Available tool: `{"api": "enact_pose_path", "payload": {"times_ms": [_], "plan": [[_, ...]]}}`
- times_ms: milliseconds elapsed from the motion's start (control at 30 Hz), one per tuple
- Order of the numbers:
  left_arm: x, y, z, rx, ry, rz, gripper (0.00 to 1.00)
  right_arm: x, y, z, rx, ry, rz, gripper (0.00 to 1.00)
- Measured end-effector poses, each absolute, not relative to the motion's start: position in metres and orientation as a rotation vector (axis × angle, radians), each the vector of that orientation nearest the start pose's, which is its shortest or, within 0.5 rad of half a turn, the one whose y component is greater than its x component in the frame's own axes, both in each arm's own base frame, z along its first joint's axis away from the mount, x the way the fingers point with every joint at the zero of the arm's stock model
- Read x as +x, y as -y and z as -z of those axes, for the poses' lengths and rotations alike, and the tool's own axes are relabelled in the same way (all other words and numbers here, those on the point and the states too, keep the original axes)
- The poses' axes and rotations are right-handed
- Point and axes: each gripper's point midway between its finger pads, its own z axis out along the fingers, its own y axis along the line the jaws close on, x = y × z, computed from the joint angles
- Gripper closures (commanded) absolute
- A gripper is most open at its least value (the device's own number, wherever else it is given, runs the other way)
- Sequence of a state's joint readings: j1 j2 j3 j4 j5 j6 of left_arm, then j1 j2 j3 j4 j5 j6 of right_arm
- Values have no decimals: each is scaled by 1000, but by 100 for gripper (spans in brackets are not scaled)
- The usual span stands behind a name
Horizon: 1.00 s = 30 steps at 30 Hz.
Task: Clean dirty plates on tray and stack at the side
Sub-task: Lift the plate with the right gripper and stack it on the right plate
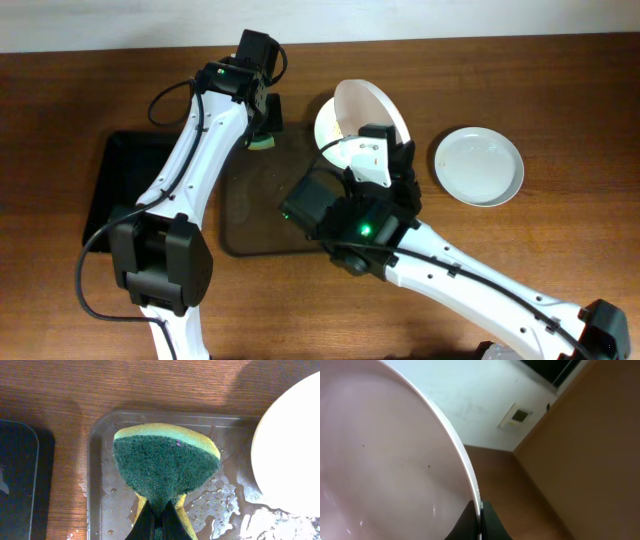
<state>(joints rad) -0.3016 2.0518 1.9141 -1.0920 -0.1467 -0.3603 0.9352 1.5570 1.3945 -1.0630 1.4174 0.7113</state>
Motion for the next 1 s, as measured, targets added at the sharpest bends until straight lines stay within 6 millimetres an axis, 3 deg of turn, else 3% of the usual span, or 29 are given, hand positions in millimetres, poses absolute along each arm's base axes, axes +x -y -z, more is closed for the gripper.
{"api": "enact_pose_path", "payload": {"times_ms": [200,333,533,633,767,833,867,1000], "plan": [[460,117,-143,-116,-2771,-36,99,315,-142,-305,70,-1769,808,96],[460,117,-143,-116,-2773,-37,99,326,-131,-279,133,-1919,723,96],[460,117,-143,-116,-2774,-37,99,362,-28,-213,582,-2297,534,96],[460,117,-143,-116,-2774,-36,99,375,30,-197,805,-2371,369,96],[460,117,-143,-116,-2774,-36,99,376,101,-182,1010,-2387,216,96],[460,117,-143,-116,-2774,-36,99,377,116,-170,1043,-2409,204,96],[460,117,-143,-116,-2774,-36,99,379,125,-151,1060,-2453,203,96],[460,117,-143,-116,-2774,-36,99,385,124,-105,1056,-2573,202,96]]}}
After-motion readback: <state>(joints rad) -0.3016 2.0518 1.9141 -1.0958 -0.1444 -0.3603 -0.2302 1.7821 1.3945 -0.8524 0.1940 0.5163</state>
